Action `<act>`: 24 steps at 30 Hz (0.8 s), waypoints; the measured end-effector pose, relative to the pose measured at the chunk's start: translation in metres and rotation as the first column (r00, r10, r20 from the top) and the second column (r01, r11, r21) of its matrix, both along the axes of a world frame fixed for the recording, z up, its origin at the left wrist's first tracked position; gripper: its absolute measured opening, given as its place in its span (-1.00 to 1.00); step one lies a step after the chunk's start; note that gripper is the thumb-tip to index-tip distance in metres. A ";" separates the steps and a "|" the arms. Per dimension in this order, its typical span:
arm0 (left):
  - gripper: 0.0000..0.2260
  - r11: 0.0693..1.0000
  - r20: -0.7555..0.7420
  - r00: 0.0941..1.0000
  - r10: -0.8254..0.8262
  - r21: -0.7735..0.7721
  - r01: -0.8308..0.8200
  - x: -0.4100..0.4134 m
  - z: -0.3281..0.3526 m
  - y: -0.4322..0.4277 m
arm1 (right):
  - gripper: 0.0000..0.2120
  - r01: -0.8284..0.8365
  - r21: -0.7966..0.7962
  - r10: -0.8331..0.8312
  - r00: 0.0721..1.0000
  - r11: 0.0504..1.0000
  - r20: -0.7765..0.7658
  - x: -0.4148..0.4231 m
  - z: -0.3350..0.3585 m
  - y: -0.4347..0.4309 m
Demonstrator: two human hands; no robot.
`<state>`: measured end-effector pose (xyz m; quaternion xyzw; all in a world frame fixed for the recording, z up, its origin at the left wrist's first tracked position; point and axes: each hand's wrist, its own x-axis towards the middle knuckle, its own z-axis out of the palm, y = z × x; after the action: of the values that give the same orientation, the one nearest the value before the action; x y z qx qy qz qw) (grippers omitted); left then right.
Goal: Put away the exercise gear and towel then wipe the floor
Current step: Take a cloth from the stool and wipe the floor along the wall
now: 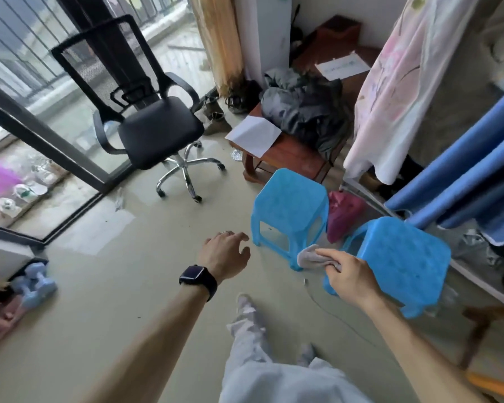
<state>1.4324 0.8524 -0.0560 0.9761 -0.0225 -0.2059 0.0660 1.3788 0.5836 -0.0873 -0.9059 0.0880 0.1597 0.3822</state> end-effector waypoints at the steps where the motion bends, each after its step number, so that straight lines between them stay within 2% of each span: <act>1: -0.66 1.000 -0.011 1.000 -0.010 0.002 0.010 0.017 -0.005 0.002 | -0.63 -0.001 -0.006 0.001 1.000 1.000 -0.021 0.015 -0.007 0.003; 5: -0.67 0.999 -0.090 0.995 -0.048 -0.011 0.047 0.098 -0.033 0.009 | -0.63 0.028 -0.013 -0.029 0.996 1.000 -0.079 0.078 -0.032 0.017; 12: -0.65 0.972 -0.194 0.953 -0.235 -0.048 0.230 0.260 -0.081 0.010 | -0.62 0.322 -0.025 -0.322 0.934 0.946 -0.155 0.200 -0.073 0.027; 16: -0.65 0.938 -0.219 0.912 -0.346 -0.051 0.344 0.340 -0.110 -0.003 | -0.65 0.411 -0.047 -0.413 0.894 0.910 -0.176 0.257 -0.102 0.029; 24: -0.58 0.903 -0.295 0.855 -0.427 -0.087 0.421 0.416 -0.225 -0.037 | -0.62 0.455 -0.073 -0.460 0.863 0.888 -0.210 0.336 -0.211 0.033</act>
<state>1.8483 0.8159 -0.2814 0.9024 -0.2284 -0.3641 0.0310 1.7143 0.6170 -0.2983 -0.8397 0.3438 0.1637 0.3872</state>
